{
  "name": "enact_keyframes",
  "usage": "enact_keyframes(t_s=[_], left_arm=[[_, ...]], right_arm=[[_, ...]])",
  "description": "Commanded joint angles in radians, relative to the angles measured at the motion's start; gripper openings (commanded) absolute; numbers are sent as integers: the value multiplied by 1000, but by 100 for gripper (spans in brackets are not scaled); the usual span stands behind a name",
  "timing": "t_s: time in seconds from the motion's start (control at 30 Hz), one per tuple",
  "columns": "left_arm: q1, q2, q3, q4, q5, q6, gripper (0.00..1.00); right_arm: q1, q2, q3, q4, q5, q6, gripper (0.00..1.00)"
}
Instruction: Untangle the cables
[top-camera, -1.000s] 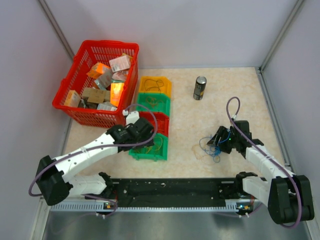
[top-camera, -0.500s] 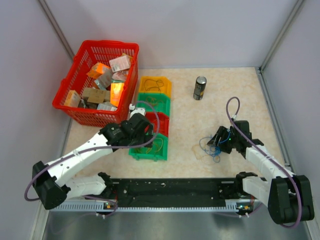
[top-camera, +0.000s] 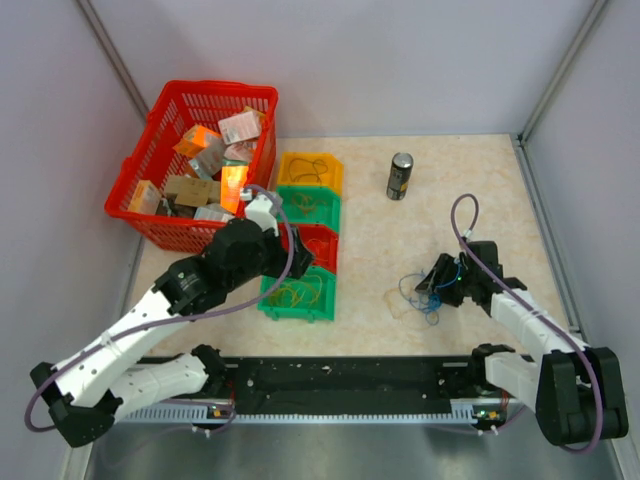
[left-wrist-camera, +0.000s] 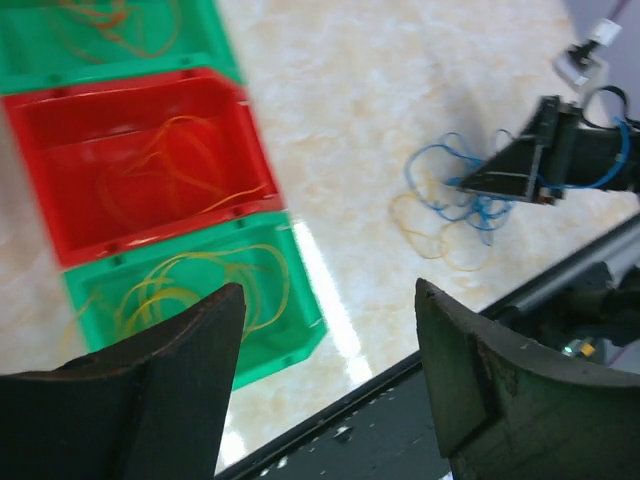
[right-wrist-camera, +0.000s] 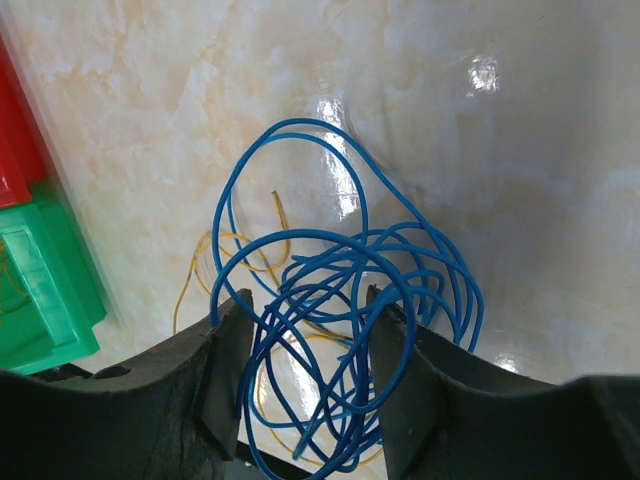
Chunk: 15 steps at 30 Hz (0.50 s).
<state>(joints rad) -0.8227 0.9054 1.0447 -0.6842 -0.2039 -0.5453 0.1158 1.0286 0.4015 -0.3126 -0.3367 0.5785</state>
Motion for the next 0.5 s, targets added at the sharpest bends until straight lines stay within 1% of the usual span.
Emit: enact_keyframes(t_s=[0.0, 0.07, 0.1, 0.13, 0.17, 0.23, 0.27, 0.33, 0.43, 0.47], left_arm=[[-1, 120, -106, 348, 346, -19, 72], [-6, 202, -152, 516, 464, -74, 70], [-22, 245, -152, 570, 495, -82, 71], [-51, 300, -135, 587, 485, -82, 73], [-81, 356, -106, 583, 454, -73, 75], [-134, 474, -30, 534, 408, -48, 79], [-154, 533, 21, 496, 396, -47, 80], [-180, 671, 122, 418, 415, -39, 82], [-217, 828, 221, 359, 406, -36, 84], [-225, 872, 250, 356, 423, -41, 84]], right_arm=[[8, 10, 36, 44, -30, -16, 45], [15, 10, 30, 47, -36, -16, 36], [15, 11, 31, 47, -39, -14, 31], [19, 10, 30, 46, -44, -16, 26], [19, 8, 28, 43, -47, -14, 22], [21, 1, 25, 35, -45, -12, 18], [21, -5, 20, 33, -42, -11, 18], [22, -18, 13, 35, -38, -8, 18], [24, -19, 14, 30, -33, -6, 18], [24, -19, 16, 29, -33, -6, 18]])
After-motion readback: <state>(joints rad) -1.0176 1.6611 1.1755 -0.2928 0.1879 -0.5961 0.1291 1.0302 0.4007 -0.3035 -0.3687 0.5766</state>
